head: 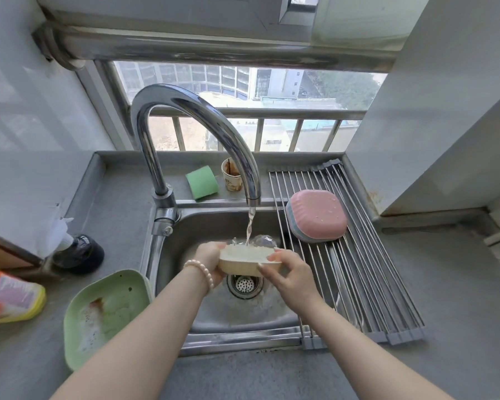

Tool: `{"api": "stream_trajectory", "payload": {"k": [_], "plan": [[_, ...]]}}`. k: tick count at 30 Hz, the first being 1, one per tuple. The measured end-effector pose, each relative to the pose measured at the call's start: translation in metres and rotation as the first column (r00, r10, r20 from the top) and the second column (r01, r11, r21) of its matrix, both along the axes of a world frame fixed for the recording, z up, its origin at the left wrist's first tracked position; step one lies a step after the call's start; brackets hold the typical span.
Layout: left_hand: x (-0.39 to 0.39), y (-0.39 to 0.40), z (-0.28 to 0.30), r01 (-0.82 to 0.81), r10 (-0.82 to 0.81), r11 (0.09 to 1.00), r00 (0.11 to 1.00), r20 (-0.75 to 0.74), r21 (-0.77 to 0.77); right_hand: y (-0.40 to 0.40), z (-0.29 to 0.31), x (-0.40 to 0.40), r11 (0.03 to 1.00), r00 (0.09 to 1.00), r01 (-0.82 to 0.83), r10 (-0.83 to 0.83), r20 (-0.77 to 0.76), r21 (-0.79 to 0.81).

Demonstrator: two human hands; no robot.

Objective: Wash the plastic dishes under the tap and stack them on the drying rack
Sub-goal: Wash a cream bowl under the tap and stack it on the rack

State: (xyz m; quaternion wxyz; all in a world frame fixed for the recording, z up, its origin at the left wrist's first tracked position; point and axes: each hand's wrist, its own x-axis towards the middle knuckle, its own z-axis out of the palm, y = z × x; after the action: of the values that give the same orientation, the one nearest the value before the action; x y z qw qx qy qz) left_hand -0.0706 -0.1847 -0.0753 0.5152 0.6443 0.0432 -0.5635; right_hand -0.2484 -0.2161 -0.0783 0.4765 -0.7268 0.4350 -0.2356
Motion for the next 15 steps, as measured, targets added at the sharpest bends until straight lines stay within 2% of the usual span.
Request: {"api": "stream_trajectory", "payload": {"k": [1, 2, 3, 5, 6, 8, 11, 12, 13, 15], "plan": [[-0.004, -0.004, 0.004, -0.051, 0.050, 0.997, 0.999, -0.021, -0.057, 0.002, 0.004, 0.003, 0.995, 0.996, 0.065, -0.070, 0.061, 0.077], [-0.007, -0.008, 0.006, -0.055, 0.060, 0.994, 0.997, 0.047, -0.098, 0.003, 0.006, 0.006, 0.978, 0.984, 0.129, -0.147, 0.099, 0.163], [-0.011, -0.011, 0.010, -0.026, 0.047, 0.990, 0.986, 0.159, -0.137, 0.002, 0.008, 0.009, 0.948, 0.966, 0.190, -0.227, 0.124, 0.257], [-0.019, -0.014, 0.020, 0.136, -0.050, 0.974, 0.907, 0.418, -0.179, -0.001, 0.009, 0.014, 0.848, 0.906, 0.301, -0.397, 0.145, 0.436], [-0.023, -0.013, 0.023, 0.238, -0.103, 0.953, 0.839, 0.535, -0.189, -0.003, 0.011, 0.016, 0.790, 0.868, 0.334, -0.470, 0.159, 0.514], [-0.029, -0.008, 0.028, 0.425, -0.216, 0.899, 0.645, 0.733, -0.110, -0.011, 0.015, 0.020, 0.704, 0.806, 0.361, -0.566, 0.176, 0.612], [-0.030, -0.006, 0.030, 0.493, -0.261, 0.868, 0.350, 0.900, 0.060, -0.025, 0.024, 0.028, 0.670, 0.778, 0.399, -0.609, 0.156, 0.626], [-0.030, -0.005, 0.031, 0.482, -0.245, 0.873, 0.313, 0.918, 0.068, -0.030, 0.026, 0.032, 0.669, 0.775, 0.420, -0.616, 0.142, 0.613], [-0.030, -0.004, 0.032, 0.472, -0.228, 0.880, 0.336, 0.914, 0.046, -0.034, 0.030, 0.037, 0.679, 0.775, 0.454, -0.620, 0.120, 0.577], [-0.031, -0.001, 0.035, 0.417, -0.174, 0.906, 0.506, 0.845, -0.064, -0.041, 0.035, 0.048, 0.733, 0.790, 0.541, -0.612, 0.051, 0.412]]}}
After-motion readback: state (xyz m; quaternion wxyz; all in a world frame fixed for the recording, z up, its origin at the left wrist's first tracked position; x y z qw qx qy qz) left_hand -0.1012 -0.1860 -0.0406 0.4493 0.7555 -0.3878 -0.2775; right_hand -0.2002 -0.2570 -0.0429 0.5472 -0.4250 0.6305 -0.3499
